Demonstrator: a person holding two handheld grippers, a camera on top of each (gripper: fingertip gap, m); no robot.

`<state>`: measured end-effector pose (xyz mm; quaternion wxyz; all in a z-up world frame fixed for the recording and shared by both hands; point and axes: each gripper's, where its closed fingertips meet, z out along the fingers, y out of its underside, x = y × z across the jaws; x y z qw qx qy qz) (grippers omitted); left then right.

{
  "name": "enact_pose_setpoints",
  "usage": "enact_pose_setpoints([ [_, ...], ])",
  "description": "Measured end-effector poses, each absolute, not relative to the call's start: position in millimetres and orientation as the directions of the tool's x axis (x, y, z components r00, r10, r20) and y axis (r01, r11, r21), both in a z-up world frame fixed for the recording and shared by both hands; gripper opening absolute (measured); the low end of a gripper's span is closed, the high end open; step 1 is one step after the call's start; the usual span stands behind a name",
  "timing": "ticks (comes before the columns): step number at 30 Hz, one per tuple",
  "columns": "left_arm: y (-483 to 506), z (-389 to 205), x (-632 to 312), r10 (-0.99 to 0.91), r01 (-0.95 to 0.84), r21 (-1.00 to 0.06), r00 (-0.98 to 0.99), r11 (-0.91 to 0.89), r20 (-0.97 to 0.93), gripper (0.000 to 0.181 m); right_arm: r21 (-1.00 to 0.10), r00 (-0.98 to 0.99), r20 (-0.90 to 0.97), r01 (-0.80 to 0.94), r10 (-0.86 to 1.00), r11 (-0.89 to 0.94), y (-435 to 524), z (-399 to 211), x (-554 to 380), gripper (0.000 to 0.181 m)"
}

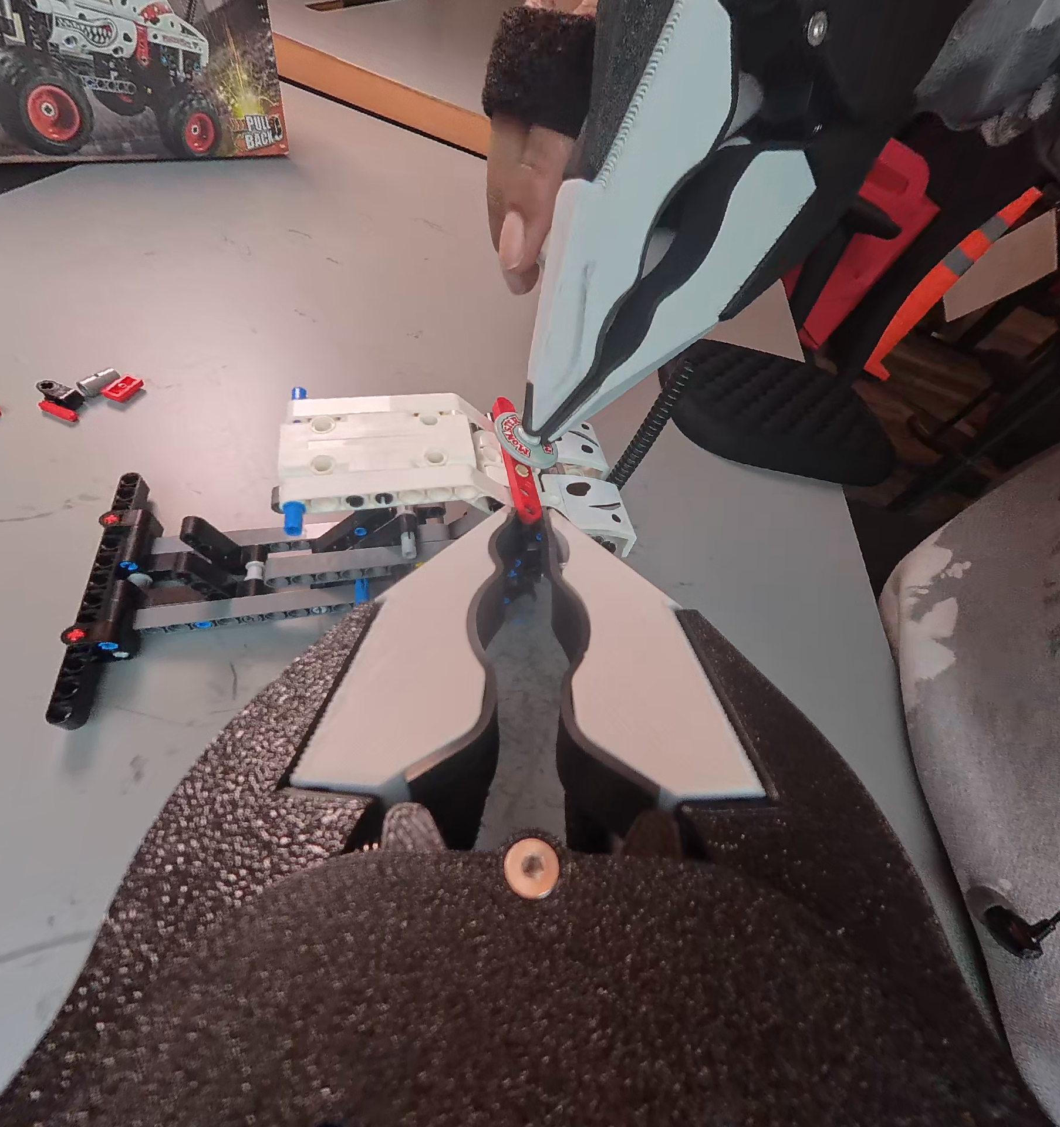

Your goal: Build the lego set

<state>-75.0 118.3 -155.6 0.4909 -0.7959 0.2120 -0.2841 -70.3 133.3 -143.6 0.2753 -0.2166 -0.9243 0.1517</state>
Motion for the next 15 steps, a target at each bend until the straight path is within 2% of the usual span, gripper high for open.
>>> enact_pose_setpoints([
  [5, 118, -156, -75, -0.618, -0.07, -0.902, 0.751, -0.425, 0.233, 0.007, -0.379, -0.798, 0.311, 0.393, 0.516, 0.837, 133, -144, -70, 0.0],
  [10, 117, -155, -74, -0.62, -0.075, -0.902, 0.751, -0.426, 0.23, 0.006, -0.491, -0.766, 0.115, 0.509, 0.632, 0.707, 134, -137, -76, 0.0],
  [15, 117, -155, -73, -0.625, -0.077, -0.901, 0.745, -0.426, 0.232, 0.007, -0.567, -0.711, 0.195, 0.481, 0.676, 0.669, 142, -112, -96, 0.0],
])
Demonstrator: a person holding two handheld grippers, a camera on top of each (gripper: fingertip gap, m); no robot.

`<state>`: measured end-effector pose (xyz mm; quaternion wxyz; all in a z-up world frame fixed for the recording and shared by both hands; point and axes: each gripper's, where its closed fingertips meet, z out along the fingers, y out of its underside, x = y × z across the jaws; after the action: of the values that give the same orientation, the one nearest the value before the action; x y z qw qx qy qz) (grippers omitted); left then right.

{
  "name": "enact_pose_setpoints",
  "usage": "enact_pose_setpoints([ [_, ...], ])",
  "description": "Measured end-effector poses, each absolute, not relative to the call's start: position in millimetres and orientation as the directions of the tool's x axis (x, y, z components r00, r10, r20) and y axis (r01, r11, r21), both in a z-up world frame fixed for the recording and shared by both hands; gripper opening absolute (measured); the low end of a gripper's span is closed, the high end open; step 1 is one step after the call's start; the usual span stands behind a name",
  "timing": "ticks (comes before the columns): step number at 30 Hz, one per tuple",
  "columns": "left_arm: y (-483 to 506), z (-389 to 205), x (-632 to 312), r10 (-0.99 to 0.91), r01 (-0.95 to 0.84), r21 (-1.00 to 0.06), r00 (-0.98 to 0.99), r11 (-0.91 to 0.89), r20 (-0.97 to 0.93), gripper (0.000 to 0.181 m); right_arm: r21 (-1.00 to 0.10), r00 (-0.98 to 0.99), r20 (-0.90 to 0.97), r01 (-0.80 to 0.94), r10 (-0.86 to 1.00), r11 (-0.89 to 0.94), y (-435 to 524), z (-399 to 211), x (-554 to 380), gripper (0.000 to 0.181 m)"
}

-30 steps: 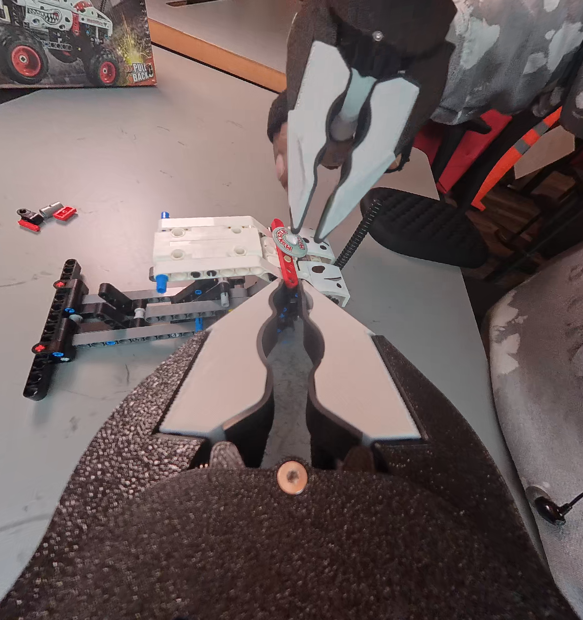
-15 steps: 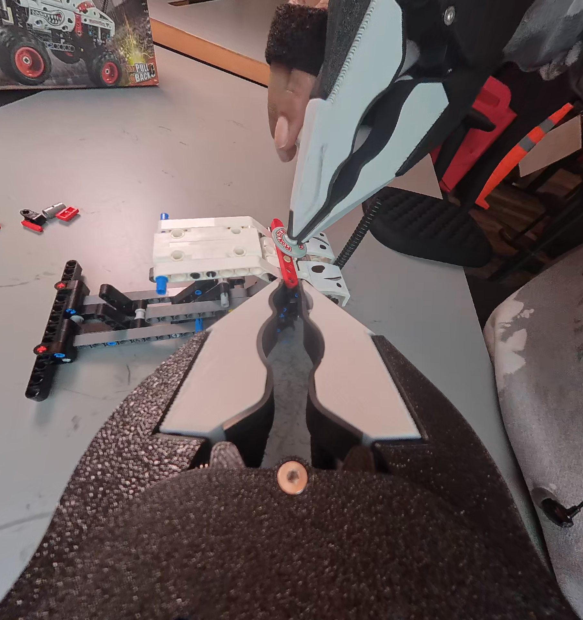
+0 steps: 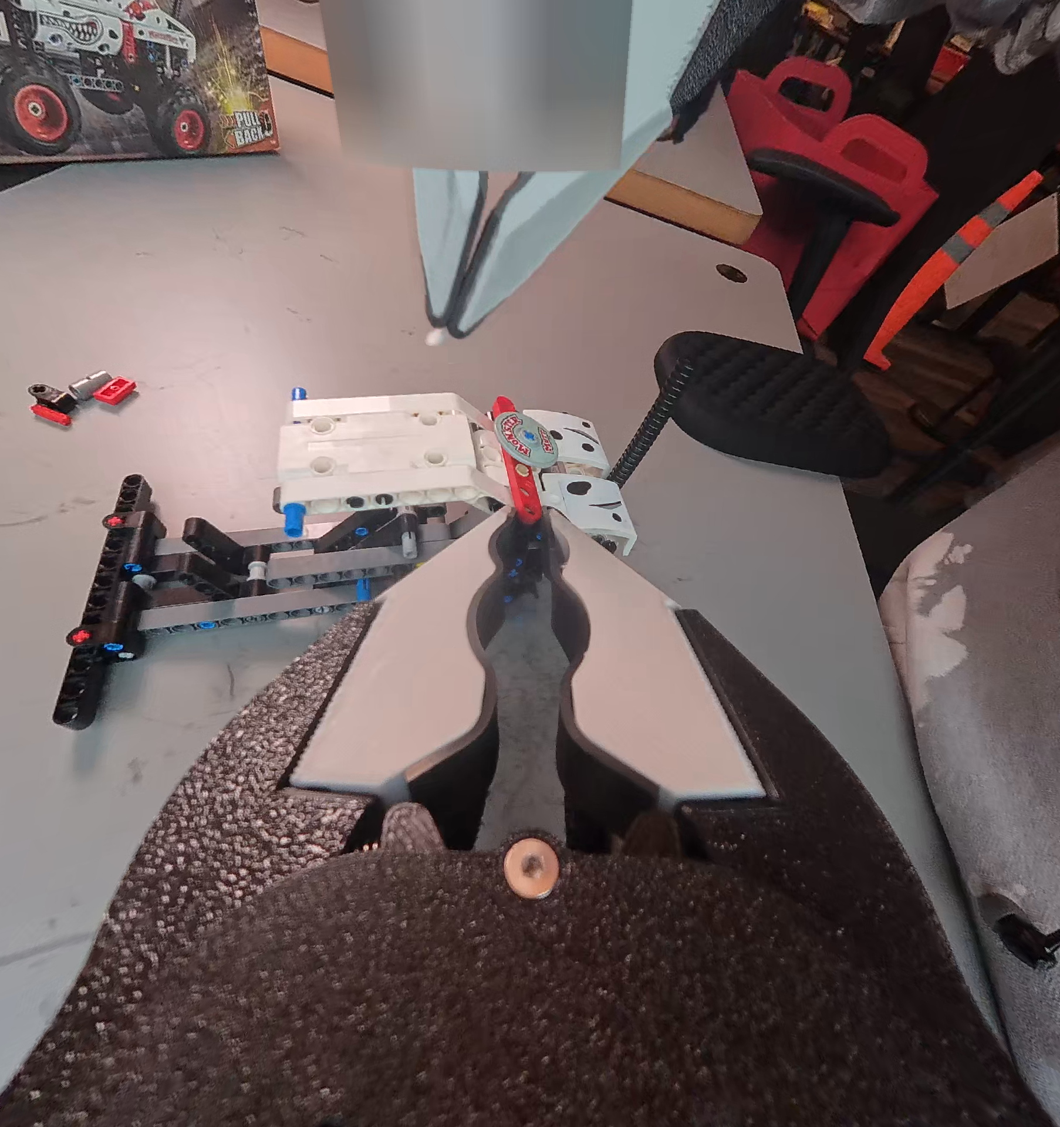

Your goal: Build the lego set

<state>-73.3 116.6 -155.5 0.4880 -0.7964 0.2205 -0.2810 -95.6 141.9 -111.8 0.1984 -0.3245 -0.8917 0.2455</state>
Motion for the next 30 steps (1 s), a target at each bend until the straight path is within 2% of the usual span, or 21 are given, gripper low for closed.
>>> enact_pose_setpoints([
  [3, 117, -155, -73, -0.626, -0.076, -0.902, 0.745, -0.425, 0.232, 0.007, -0.617, -0.629, 0.263, 0.474, 0.732, 0.629, 156, -99, -105, 0.0],
  [7, 117, -152, -79, -0.622, -0.068, -0.91, 0.75, -0.41, 0.225, 0.012, -0.785, -0.452, 0.269, 0.408, 0.85, 0.465, 173, -65, -109, 0.0],
  [11, 115, -125, -96, -0.619, 0.086, -0.927, 0.722, -0.366, 0.311, 0.019, -0.925, -0.285, 0.238, 0.225, 0.928, 0.306, 179, -32, -92, 0.0],
  [15, 112, -104, -107, -0.623, 0.265, -0.897, 0.649, -0.353, 0.437, 0.019, -0.953, -0.174, 0.289, 0.046, 0.942, 0.301, 168, -23, -62, 0.0],
  [19, 100, -82, -89, -0.689, 0.433, -0.796, 0.417, -0.423, 0.593, 0.028, -0.887, -0.126, 0.461, -0.048, 0.878, 0.459, 135, -41, -48, 0.0],
  [22, 93, -67, -78, -0.697, 0.532, -0.688, 0.231, -0.493, 0.678, 0.032, -0.731, -0.074, 0.682, -0.051, 0.728, 0.68, 116, -58, -51, 0.0],
  [26, 90, -75, -65, -0.654, 0.538, -0.634, 0.187, -0.556, 0.733, 0.028, -0.502, -0.053, 0.865, -0.063, 0.499, 0.863, 97, -70, -56, 0.0],
  [30, 83, -77, -58, -0.65, 0.537, -0.632, 0.189, -0.559, 0.736, 0.019, -0.357, -0.069, 0.933, -0.08, 0.352, 0.931, 84, -77, -58, 0.0],
])
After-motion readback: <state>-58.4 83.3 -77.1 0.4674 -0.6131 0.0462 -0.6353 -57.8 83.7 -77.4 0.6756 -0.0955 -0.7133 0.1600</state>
